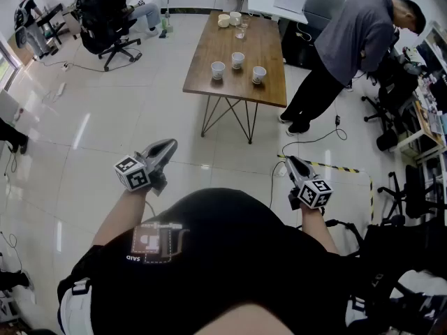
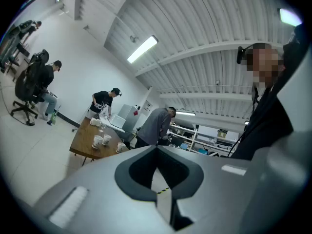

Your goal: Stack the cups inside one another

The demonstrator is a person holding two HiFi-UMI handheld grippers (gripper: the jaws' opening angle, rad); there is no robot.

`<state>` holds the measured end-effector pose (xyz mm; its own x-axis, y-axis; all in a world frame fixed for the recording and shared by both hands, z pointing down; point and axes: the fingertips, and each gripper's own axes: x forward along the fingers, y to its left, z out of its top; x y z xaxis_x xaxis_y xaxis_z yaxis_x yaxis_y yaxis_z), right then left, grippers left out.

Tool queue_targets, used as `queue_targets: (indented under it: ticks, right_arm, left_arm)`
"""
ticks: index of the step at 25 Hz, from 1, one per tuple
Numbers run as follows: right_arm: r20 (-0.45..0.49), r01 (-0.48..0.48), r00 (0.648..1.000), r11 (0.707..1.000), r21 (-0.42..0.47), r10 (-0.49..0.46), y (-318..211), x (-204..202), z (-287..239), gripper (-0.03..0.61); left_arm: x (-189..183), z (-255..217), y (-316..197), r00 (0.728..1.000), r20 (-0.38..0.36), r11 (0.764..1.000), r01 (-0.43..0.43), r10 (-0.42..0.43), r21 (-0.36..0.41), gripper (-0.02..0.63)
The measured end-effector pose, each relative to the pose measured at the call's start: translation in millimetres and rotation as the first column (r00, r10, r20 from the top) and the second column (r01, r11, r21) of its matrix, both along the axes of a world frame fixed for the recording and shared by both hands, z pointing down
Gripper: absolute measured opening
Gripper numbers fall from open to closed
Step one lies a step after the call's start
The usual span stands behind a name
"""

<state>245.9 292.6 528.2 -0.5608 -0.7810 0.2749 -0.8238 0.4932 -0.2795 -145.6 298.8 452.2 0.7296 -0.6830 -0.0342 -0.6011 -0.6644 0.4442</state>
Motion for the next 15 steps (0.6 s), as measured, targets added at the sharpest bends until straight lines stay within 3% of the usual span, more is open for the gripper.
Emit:
queue_targets:
  ticks: [4, 15]
  right_arm:
    - [-0.002, 0.006, 1.000, 1.000, -0.004, -0.006, 0, 24, -2, 0.080]
    - [-0.019, 0.085, 0.996, 0.996, -0.021, -0.085, -5, 70, 12, 0.079]
  left_arm:
    - [22, -6, 2, 1.000, -0.002, 1.000, -0.003, 0.003, 0.020, 0.000]
    - [86, 0, 8, 1.000, 0.016, 1.000, 0.012, -0.012, -0.017, 0.000]
